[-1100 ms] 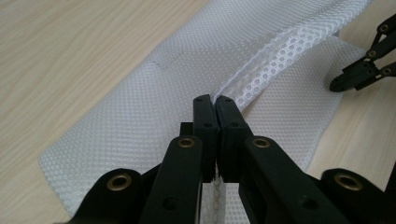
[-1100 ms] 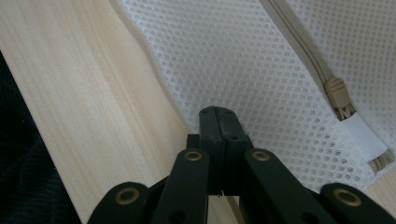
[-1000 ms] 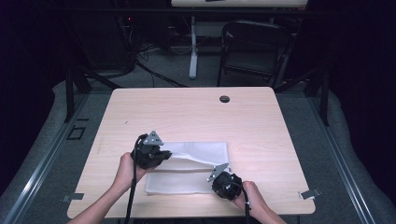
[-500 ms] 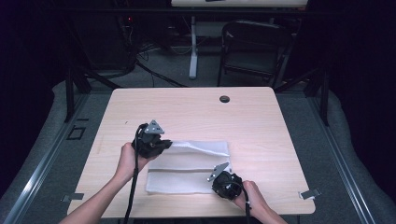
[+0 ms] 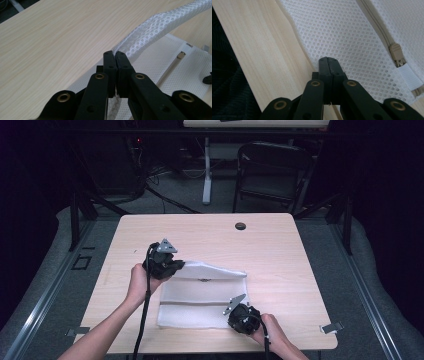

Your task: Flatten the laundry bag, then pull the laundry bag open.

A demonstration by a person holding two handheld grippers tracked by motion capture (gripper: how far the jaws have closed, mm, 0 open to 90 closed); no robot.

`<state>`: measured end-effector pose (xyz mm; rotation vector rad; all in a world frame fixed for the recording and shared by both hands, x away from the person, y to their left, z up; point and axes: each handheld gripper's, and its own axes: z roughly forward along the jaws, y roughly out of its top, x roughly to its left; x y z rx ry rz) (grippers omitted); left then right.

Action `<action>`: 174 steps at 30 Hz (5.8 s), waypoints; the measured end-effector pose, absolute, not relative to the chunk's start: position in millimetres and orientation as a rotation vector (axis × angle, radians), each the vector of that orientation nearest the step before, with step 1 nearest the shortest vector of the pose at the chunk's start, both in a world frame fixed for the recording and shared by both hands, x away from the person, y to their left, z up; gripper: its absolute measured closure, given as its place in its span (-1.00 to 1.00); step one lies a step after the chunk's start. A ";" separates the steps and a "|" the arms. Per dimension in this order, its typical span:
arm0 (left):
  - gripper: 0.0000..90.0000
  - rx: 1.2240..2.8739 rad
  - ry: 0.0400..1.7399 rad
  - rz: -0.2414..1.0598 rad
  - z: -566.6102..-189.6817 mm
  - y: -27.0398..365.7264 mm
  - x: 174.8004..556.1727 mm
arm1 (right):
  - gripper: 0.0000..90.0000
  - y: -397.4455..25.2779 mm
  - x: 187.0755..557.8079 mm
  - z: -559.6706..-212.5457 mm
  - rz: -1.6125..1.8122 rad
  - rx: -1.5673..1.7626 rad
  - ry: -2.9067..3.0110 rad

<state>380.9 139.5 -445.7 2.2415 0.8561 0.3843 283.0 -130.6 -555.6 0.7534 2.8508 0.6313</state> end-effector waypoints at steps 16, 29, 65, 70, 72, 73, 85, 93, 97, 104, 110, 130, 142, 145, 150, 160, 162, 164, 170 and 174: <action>0.95 2.242 0.888 0.432 -438.8 136.4 402.6 | 1.00 -138.5 277.8 -553.9 0.605 0.751 2.904; 0.95 2.241 0.916 0.431 -444.0 132.6 414.5 | 1.00 -133.8 291.6 -552.8 0.638 0.818 2.819; 0.94 2.239 1.068 0.497 -469.7 119.2 461.8 | 1.00 -133.9 281.3 -555.4 0.675 0.735 2.951; 0.94 2.221 1.098 0.517 -478.4 115.8 468.3 | 1.00 -134.1 281.1 -555.2 0.673 0.747 2.949; 0.94 2.218 1.107 0.522 -481.9 114.4 470.9 | 1.00 -134.4 281.3 -554.9 0.659 0.739 2.950; 0.94 2.216 1.111 0.527 -483.8 113.8 472.4 | 1.00 -134.1 280.9 -554.9 0.662 0.739 2.952; 0.84 2.209 1.177 0.536 -503.9 115.4 491.4 | 1.00 -133.7 280.5 -555.5 0.673 0.746 2.953; 0.00 2.135 1.176 0.481 -500.0 120.0 498.2 | 1.00 -134.4 281.2 -555.4 0.672 0.791 2.949; -0.34 2.133 1.148 0.439 -492.8 121.6 489.5 | 1.00 -133.5 281.2 -555.6 0.684 0.840 2.945; -0.56 2.126 1.049 0.399 -485.8 122.7 460.5 | 0.89 -132.3 281.3 -554.2 0.675 0.820 2.941; -0.74 2.154 0.959 0.341 -488.2 122.7 433.5 | 0.28 -136.2 281.7 -540.7 0.781 0.812 2.913; 0.68 2.376 0.850 0.117 -532.9 149.3 362.6 | 0.91 -166.9 312.9 -541.1 0.703 0.997 2.633; 1.00 2.474 0.878 0.111 -560.0 141.9 369.2 | 1.00 -167.7 323.7 -555.8 0.616 1.058 2.676; 1.00 2.465 0.892 0.130 -560.6 143.4 371.0 | 1.00 -167.5 323.0 -556.4 0.629 1.079 2.668; 1.00 2.446 0.901 0.122 -561.5 144.3 374.7 | 1.00 -167.7 321.5 -555.9 0.617 1.085 2.669; 0.79 2.422 0.851 0.096 -559.4 145.6 373.9 | 0.95 -170.2 322.3 -556.5 0.664 1.088 2.681; 0.51 2.404 0.821 0.105 -554.4 145.4 371.5 | 0.81 -171.0 321.8 -553.5 0.682 1.074 2.689; 0.22 2.385 0.801 0.100 -550.2 145.1 369.4 | 0.67 -171.2 320.7 -548.3 0.711 1.062 2.685; -0.30 2.370 0.792 0.116 -546.5 140.5 363.3 | 0.05 -176.8 313.3 -532.5 0.791 1.078 2.684; -0.58 2.354 0.776 0.145 -541.8 136.8 359.6 | -0.04 -183.6 311.0 -528.3 0.803 1.096 2.678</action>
